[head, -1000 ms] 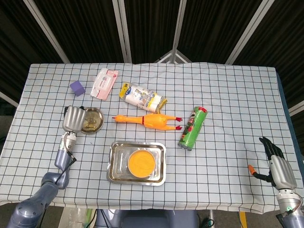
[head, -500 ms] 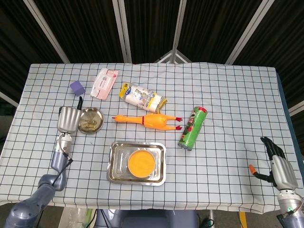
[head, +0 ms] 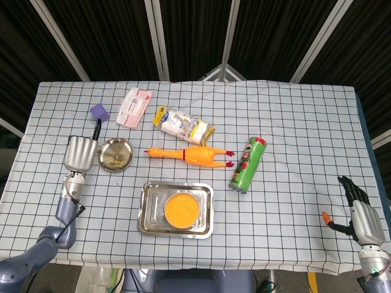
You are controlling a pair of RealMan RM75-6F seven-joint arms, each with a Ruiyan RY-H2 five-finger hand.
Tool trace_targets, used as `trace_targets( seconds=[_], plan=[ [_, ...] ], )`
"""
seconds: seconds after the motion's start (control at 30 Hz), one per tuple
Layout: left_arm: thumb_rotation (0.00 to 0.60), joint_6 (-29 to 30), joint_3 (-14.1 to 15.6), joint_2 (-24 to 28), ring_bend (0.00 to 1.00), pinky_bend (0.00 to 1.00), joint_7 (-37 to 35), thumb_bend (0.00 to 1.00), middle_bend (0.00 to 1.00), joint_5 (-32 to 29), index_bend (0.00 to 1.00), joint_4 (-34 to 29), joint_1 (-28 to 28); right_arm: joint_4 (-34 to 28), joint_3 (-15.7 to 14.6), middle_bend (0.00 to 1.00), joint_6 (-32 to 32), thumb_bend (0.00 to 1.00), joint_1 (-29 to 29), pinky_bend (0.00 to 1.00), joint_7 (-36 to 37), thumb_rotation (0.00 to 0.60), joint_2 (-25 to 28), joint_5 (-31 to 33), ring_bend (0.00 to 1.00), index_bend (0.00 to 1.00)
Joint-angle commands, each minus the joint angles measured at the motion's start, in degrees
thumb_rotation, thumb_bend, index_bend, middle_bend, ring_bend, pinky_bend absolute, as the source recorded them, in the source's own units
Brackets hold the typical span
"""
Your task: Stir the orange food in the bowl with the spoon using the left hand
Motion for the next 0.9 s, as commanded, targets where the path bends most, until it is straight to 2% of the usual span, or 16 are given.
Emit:
trace_targets(
  seconds=[0.03, 0.17, 0.27, 0.37, 0.43, 0.53, 0.6, 0.67, 0.7, 0.83, 0.9],
  plan=[
    [0.6, 6.83, 0.95, 6.67, 0.88, 0.92, -1.53, 0.0, 0.85, 1.98, 0.08, -13.8, 4.31, 0.2, -0.39, 0.0, -0.11, 0.37, 0.05, 0.0, -0.29, 0.6, 0.19, -0.89, 0.0, 0.0],
    [0.6, 13.34, 3.66, 14.29, 0.84, 0.86, -6.54, 0.0, 0.8, 3.96, 0.08, -30.46, 10.68, 0.91, -0.88, 0.0, 0.74, 0.37, -0.14, 0.0, -1.36, 0.6, 0.04, -2.49, 0.0, 0.0],
    [0.6, 17.35, 7.24, 20.12, 0.73, 0.78, -8.25, 0.0, 0.66, 6.01, 0.07, -40.61, 15.46, 1.31, -1.21, 0.0, 1.4, 0.37, -0.28, 0.0, -2.33, 0.6, -0.11, -3.53, 0.0, 0.0],
    [0.6, 20.8, 11.4, 24.92, 0.54, 0.64, -9.55, 0.0, 0.43, 8.71, 0.03, -47.19, 19.66, 2.49, -1.45, 0.0, 2.33, 0.37, -0.27, 0.0, -3.92, 0.6, -0.53, -4.97, 0.0, 0.0],
    [0.6, 22.19, 13.98, 27.38, 0.35, 0.53, -10.74, 0.0, 0.23, 10.15, 0.0, -50.38, 21.98, 3.37, -1.48, 0.0, 3.22, 0.37, -0.25, 0.0, -4.85, 0.6, -0.93, -6.15, 0.0, 0.0],
    [0.6, 23.32, 16.9, 30.41, 0.13, 0.42, -12.71, 0.0, 0.03, 11.84, 0.0, -54.27, 24.49, 4.75, -1.64, 0.0, 4.54, 0.37, -0.32, 0.0, -5.96, 0.6, -1.62, -7.91, 0.0, 0.0],
    [0.6, 23.75, 18.11, 32.0, 0.06, 0.36, -14.02, 0.0, 0.0, 12.46, 0.0, -56.21, 25.75, 5.38, -1.84, 0.0, 5.11, 0.37, -0.4, 0.0, -6.51, 0.6, -1.98, -8.75, 0.0, 0.0],
    [0.6, 23.52, 19.22, 33.37, 0.03, 0.32, -15.67, 0.0, 0.0, 12.3, 0.0, -58.04, 26.93, 5.76, -2.01, 0.0, 5.48, 0.37, -0.54, 0.0, -6.77, 0.6, -2.22, -9.14, 0.0, 0.0],
    [0.6, 23.31, 19.59, 33.74, 0.02, 0.28, -16.29, 0.0, 0.0, 12.07, 0.0, -58.6, 27.28, 5.81, -2.03, 0.0, 5.52, 0.37, -0.56, 0.0, -6.77, 0.6, -2.28, -9.15, 0.0, 0.0],
    [0.6, 21.78, 20.78, 36.27, 0.0, 0.03, -18.2, 0.0, 0.0, 10.95, 0.0, -60.73, 28.61, 6.12, -2.05, 0.0, 5.55, 0.37, -0.6, 0.0, -6.49, 0.6, -2.46, -9.11, 0.0, 0.0],
    [0.6, 21.09, 20.65, 36.87, 0.0, 0.01, -18.23, 0.0, 0.0, 10.7, 0.0, -60.97, 28.79, 6.14, -2.02, 0.0, 5.42, 0.37, -0.54, 0.0, -6.33, 0.6, -2.46, -8.99, 0.0, 0.0]
  ],
)
